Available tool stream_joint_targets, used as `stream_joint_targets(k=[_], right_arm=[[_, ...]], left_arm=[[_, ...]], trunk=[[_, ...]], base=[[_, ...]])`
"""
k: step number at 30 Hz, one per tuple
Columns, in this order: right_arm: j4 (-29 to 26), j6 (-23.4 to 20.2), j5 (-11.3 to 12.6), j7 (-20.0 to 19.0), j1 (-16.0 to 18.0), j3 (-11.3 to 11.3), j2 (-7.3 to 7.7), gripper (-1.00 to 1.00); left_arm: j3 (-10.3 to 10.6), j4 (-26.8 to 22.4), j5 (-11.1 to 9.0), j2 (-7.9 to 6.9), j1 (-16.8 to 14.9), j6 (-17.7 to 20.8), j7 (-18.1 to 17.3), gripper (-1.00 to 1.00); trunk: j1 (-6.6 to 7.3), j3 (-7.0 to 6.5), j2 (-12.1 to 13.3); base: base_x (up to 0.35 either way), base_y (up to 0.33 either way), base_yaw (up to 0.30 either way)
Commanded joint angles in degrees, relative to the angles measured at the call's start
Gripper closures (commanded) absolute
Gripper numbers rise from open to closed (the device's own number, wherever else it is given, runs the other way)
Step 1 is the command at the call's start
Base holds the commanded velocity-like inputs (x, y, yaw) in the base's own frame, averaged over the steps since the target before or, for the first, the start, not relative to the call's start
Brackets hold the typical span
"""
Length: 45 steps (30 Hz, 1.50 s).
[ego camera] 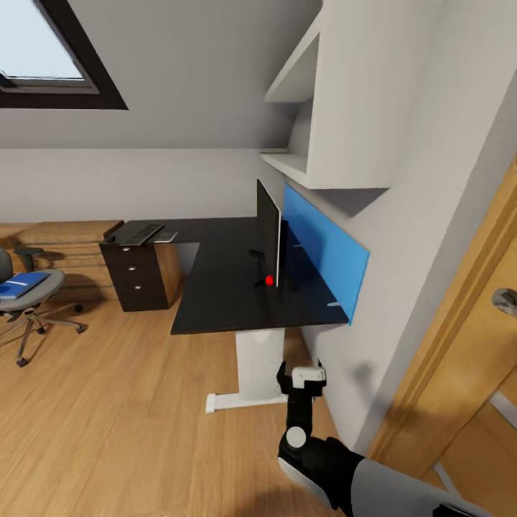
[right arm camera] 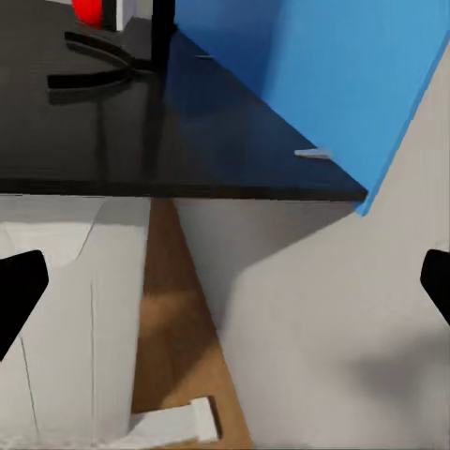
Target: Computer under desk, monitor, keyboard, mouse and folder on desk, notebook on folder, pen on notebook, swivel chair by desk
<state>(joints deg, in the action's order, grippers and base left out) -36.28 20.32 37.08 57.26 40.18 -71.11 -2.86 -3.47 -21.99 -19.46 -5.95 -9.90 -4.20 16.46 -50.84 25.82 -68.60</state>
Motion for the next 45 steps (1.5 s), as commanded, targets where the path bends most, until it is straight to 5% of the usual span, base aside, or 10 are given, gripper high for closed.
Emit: stream_joint_targets(k=[1, 3, 12, 19, 20, 25, 29, 33, 38, 45], right_arm=[[4.36, 1.77, 1.3, -4.3, 0.11, -0.44, -0.52, -1.0], [15.33, 4.08, 7.33, -17.36, 0.07, -0.43, -1.9, -1.0], [32.49, 5.19, 24.17, -49.07, -4.27, -0.23, -2.36, -1.0], [33.83, 5.49, 25.73, -52.03, -8.87, -0.41, -2.82, -1.0], [33.9, 5.51, 25.88, -52.2, -9.24, -0.43, -3.34, -1.0], [33.98, 5.53, 25.89, -52.21, -9.33, -0.41, -3.54, -1.0], [34.04, 5.52, 25.91, -52.17, -9.33, -0.36, -3.56, -1.0], [34.13, 5.52, 25.87, -52.16, -9.33, -0.35, -3.56, -1.0], [34.3, 5.59, 25.85, -52.16, -9.33, -0.29, -3.56, -1.0], [34.34, 6.09, 25.73, -52.16, -9.33, -0.33, -3.56, -1.0]], left_arm=[[0.13, 0.02, -0.6, -0.02, -0.01, -0.32, 0.06, -1.0], [0.13, -0.01, -0.64, -0.06, -0.03, -0.41, 0.06, -1.0], [-0.17, -0.74, -1.26, -0.57, -0.02, 0.11, -4.22, -1.0], [-0.31, 0.12, -2.25, -0.56, -0.01, 5.4, -7.3, -1.0], [-0.29, 6.52, -2.14, -0.53, -0.03, 5.77, -7.47, -1.0], [-0.11, 11.85, -1.95, -0.11, -0.01, -6.19, -7.54, -1.0], [-0.07, 13.65, -1.89, -0.02, -0.03, -10.59, -7.57, -1.0], [-0.12, 14.06, -1.9, 0.24, -0.04, -11.16, -7.57, -1.0], [2.77, 14.82, -1.81, 3.72, -0.02, -11.64, -7.44, -1.0], [3.29, 14.95, -1.81, 4.15, -0.02, -11.56, -7.32, -1.0]], trunk=[[0.01, 0.06, -0.05], [0.23, -0.12, 0.35], [2.21, -1.74, 3.96], [3.74, -2.99, 6.77], [3.74, -2.99, 6.77], [3.74, -2.98, 6.77], [3.74, -2.89, 6.77], [3.74, -2.75, 6.77], [3.74, -2.56, 6.77], [3.74, -2.34, 6.77]], base=[[-0.057, 0.0, 0.0], [-0.03, 0.0, 0.0], [-0.007, 0.0, 0.0], [0.0, 0.0, 0.0], [0.0, 0.0, 0.06], [0.0, 0.0, 0.196], [0.003, 0.022, 0.263], [0.045, 0.2, 0.27], [0.067, 0.277, 0.271], [0.079, 0.312, 0.207]])
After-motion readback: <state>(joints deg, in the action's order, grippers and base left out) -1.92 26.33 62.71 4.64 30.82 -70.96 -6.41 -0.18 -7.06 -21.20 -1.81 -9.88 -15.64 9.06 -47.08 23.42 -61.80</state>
